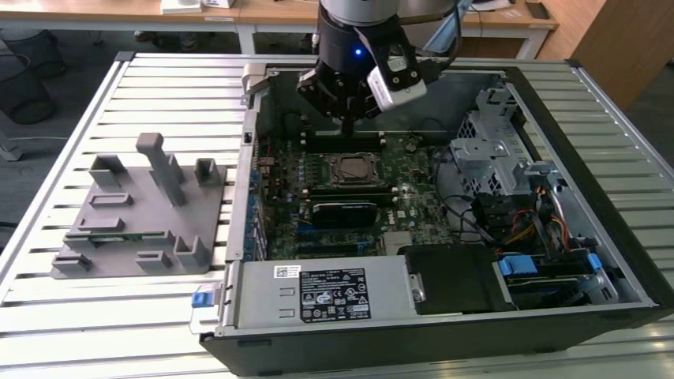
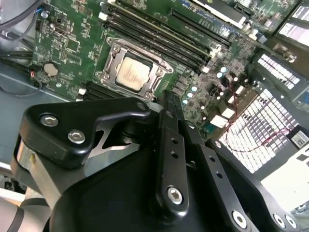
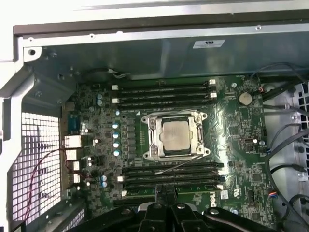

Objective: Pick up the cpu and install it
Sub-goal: 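Install the second cpu locking lever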

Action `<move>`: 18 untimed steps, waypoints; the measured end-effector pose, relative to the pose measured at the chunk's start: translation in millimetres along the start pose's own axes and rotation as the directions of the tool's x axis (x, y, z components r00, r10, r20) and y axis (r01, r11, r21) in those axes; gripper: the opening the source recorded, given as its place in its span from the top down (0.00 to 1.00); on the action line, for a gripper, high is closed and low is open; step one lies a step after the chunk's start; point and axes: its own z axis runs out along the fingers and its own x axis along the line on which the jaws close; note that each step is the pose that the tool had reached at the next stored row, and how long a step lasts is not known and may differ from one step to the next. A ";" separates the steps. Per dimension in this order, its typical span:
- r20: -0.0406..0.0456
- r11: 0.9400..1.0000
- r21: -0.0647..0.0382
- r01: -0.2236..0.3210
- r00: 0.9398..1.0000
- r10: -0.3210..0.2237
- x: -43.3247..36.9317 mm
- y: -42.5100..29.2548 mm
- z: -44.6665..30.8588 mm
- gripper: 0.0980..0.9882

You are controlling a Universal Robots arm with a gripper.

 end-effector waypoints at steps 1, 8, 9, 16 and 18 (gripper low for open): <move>-0.001 1.000 -0.001 0.000 1.000 0.000 -1.7 0.0 1.4 0.99; -0.004 1.000 -0.007 -0.001 1.000 0.001 -9.5 -0.5 12.7 0.99; -0.004 1.000 -0.007 -0.001 1.000 0.001 -9.5 -0.6 14.5 0.99; -0.005 1.000 -0.008 -0.001 1.000 0.001 -9.7 -1.4 22.4 0.99; -0.006 1.000 -0.009 0.000 1.000 0.000 -10.9 -1.3 23.7 0.99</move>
